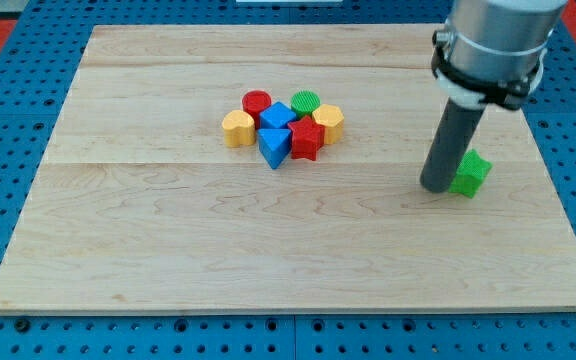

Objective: Move the green star to the right side of yellow hexagon

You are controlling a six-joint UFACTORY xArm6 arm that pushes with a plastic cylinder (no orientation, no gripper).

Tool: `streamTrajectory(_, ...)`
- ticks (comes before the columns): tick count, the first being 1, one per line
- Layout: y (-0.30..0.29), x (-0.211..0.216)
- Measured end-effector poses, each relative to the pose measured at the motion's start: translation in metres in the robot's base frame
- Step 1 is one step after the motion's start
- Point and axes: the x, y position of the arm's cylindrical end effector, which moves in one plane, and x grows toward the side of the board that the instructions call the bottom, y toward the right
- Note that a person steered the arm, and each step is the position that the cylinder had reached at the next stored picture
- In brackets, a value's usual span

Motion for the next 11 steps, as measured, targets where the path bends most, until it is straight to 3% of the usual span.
streamTrajectory(1,0.035,0.025)
streamTrajectory(4,0.019,-0.065)
streamTrajectory(6,0.025,-0.049)
streamTrajectory(8,0.035,-0.08)
streamTrajectory(9,0.048,-0.067)
streamTrajectory(10,0.075,-0.033)
streamTrajectory(11,0.112,-0.058)
